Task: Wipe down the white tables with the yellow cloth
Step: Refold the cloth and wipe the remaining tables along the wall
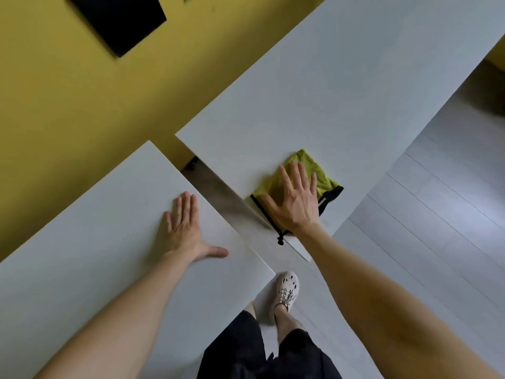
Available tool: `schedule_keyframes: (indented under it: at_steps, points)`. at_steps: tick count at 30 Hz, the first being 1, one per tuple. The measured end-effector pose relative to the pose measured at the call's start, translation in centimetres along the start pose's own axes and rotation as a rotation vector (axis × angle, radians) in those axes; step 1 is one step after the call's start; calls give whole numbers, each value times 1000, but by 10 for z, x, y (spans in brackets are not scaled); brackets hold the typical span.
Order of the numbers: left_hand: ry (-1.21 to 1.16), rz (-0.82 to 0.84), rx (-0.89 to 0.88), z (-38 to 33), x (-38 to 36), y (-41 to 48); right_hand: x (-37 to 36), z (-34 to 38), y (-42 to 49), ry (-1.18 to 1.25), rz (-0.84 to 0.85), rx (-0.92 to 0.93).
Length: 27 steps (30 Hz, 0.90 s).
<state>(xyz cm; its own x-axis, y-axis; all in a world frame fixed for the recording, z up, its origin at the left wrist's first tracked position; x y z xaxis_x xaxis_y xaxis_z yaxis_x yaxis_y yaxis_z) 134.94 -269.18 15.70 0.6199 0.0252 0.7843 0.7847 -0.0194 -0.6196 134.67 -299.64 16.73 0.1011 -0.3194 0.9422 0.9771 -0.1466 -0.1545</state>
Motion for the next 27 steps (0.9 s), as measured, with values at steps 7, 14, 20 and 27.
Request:
schedule_keyframes:
  at_steps: [7,14,20,27]
  points:
    - [25,-8,-28,-4,6,-7,-16,-4,0,-43,-63,38]
    - [48,6,-8,-7,10,-8,-17,-3,0,-41,-85,43]
    - [67,-10,-5,-8,10,-6,-18,-5,2,-54,-81,46]
    - [79,-37,-18,-6,7,-10,-20,-2,18,-86,-29,162]
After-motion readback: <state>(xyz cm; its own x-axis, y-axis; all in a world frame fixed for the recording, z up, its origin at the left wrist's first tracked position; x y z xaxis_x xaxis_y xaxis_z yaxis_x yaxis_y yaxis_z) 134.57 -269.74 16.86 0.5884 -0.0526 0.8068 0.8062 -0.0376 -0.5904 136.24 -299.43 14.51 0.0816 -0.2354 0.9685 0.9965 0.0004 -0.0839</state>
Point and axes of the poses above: each hand's wrist, its own y-axis towards the middle knuckle, its own x-axis out of the back of the hand, z = x × y, the point moved 4 cm from there along y, towards the middle knuckle, and after that the axes turned 1 degree about x, right-handed, at the moved point
